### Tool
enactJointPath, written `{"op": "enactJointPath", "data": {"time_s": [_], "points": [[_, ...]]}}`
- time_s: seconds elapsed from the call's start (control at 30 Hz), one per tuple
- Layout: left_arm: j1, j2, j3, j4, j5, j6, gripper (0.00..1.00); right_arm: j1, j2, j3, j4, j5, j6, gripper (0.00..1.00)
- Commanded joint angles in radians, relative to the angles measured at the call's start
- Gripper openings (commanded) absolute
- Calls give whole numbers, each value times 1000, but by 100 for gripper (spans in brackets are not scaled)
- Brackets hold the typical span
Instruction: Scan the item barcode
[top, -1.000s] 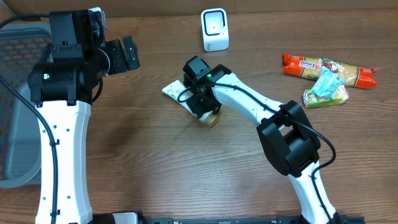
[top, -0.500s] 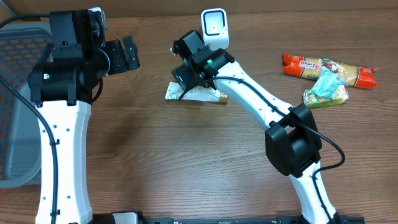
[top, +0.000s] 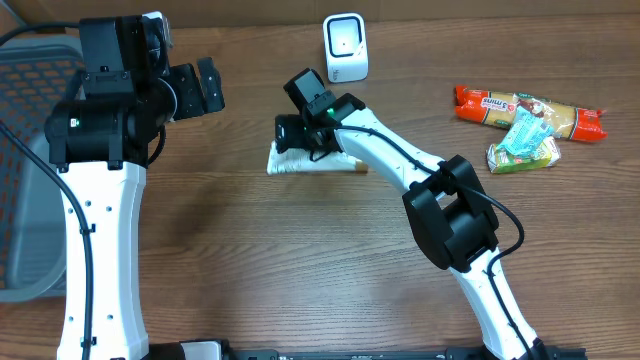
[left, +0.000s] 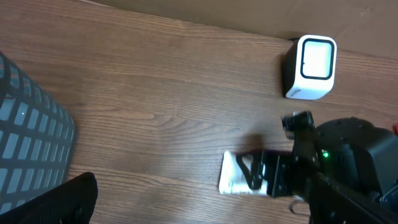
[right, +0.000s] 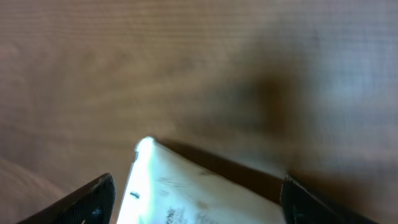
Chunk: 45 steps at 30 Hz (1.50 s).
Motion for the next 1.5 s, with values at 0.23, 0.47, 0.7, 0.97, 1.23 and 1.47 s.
{"op": "enactJointPath", "data": {"time_s": [0.23,0.47,0.7,0.97,1.23,1.47], "points": [[0,5,6,3,-6,2,100,-57,-16,32,-329,-103,-97,85],[0,5,6,3,-6,2,100,-136,-150,167,-536,-97,-212,82],[0,5,6,3,-6,2,100,-103,-361,166,-674,-98,-169,79],[0,5,6,3,-6,2,100,75,-360,61,-700,-82,-173,79],[0,5,6,3,-6,2,100,64,-360,-240,-583,-124,-166,77],[0,5,6,3,-6,2,100,21,-360,-382,-483,-125,-162,68]]}}
